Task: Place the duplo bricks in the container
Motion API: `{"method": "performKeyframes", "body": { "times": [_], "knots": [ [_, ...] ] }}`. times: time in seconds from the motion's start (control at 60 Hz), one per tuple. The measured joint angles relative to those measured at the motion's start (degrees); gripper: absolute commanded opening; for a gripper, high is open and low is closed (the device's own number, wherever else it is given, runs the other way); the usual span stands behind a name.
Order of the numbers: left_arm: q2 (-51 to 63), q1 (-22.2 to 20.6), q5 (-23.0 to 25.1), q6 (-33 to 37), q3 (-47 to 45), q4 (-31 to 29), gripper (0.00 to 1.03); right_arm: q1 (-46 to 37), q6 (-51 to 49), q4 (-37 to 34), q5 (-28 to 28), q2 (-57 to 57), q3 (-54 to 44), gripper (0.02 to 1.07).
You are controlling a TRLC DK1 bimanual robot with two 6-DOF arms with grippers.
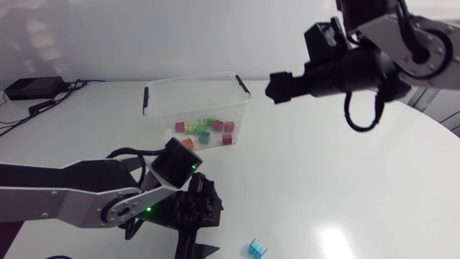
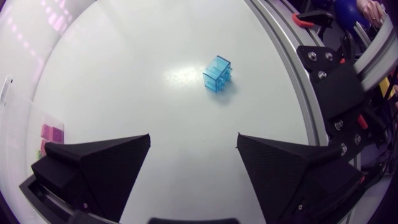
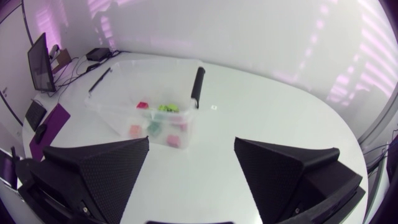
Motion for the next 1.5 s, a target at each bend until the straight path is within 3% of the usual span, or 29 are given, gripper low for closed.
{"method": "performKeyframes", "body": {
  "times": [0.15, 0.3, 0.567, 0.783, 0.9, 1.167, 1.2, 1.217, 1.5],
  "knots": [
    [4.22, -3.23, -0.33, 0.20, 4.15, -0.74, 0.96, -3.61, -1.60, 0.11, -3.02, -5.68, -11.41, 1.02],
    [8.41, -5.68, -1.14, 1.55, 10.27, -5.95, 0.94, -6.78, -2.32, 0.11, -5.40, -10.45, -17.88, 1.02],
    [14.56, -9.77, -3.23, 3.58, 20.37, -17.59, 0.94, -10.21, -3.32, 0.11, -8.28, -15.67, -22.51, 1.02],
    [20.65, -13.18, -4.70, 4.24, 26.16, -23.28, 0.90, -12.66, -3.96, -0.37, -9.77, -18.56, -23.43, 1.02],
    [23.32, -13.68, -5.51, 4.22, 29.62, -26.47, 0.82, -13.90, -4.94, -1.05, -10.47, -19.87, -24.22, 1.02],
    [27.98, -15.78, -8.81, 3.26, 36.15, -29.11, 0.46, -16.02, -6.27, -1.79, -11.67, -21.20, -25.14, 1.02],
    [28.61, -16.41, -8.98, 2.91, 36.65, -29.27, 0.39, -16.22, -6.34, -1.88, -11.67, -21.29, -25.16, 1.02],
    [28.89, -16.68, -9.05, 2.84, 36.83, -29.38, 0.18, -16.37, -6.45, -1.92, -11.69, -21.35, -25.18, 1.02],
    [29.46, -18.10, -12.28, 1.42, 37.62, -32.02, 0.16, -19.52, -8.00, -4.28, -13.16, -23.50, -25.18, 1.02]
  ]
}}
